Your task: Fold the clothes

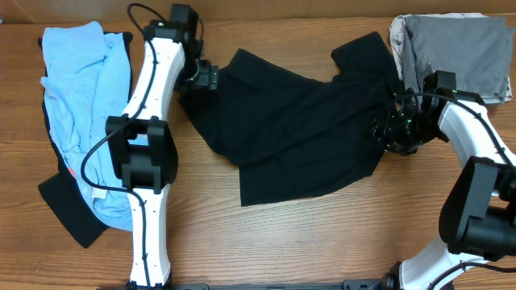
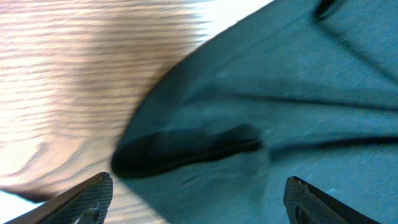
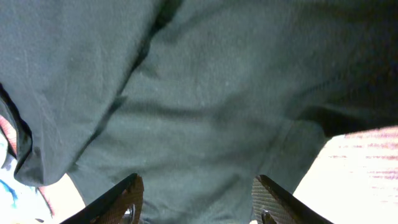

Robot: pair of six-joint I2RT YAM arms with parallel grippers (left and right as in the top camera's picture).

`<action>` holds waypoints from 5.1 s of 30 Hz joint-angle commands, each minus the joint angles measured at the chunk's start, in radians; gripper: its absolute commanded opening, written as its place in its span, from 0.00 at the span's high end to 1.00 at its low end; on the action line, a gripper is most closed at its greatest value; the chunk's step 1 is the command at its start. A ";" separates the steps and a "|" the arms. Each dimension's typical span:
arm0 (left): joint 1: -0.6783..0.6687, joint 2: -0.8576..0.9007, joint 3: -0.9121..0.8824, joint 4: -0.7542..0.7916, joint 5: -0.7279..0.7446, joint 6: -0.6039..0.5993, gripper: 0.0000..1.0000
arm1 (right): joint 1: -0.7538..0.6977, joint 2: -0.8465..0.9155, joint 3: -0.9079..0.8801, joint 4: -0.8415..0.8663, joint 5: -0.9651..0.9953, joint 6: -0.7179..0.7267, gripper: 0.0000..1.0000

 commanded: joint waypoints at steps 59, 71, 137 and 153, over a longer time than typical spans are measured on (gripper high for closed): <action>-0.051 0.005 0.358 -0.238 -0.078 -0.060 0.89 | 0.164 -0.156 0.014 -0.066 -0.015 0.004 0.51; -0.051 0.008 0.343 -0.266 -0.078 -0.056 0.96 | 0.219 -0.156 0.014 -0.069 -0.011 0.004 0.46; 0.151 -0.098 0.162 -0.313 -0.007 -0.195 0.96 | 0.374 -0.208 0.052 -0.033 0.233 0.214 0.47; 0.151 -0.098 0.162 -0.264 -0.007 -0.194 0.96 | 0.814 -0.178 -0.224 0.095 0.438 0.499 0.27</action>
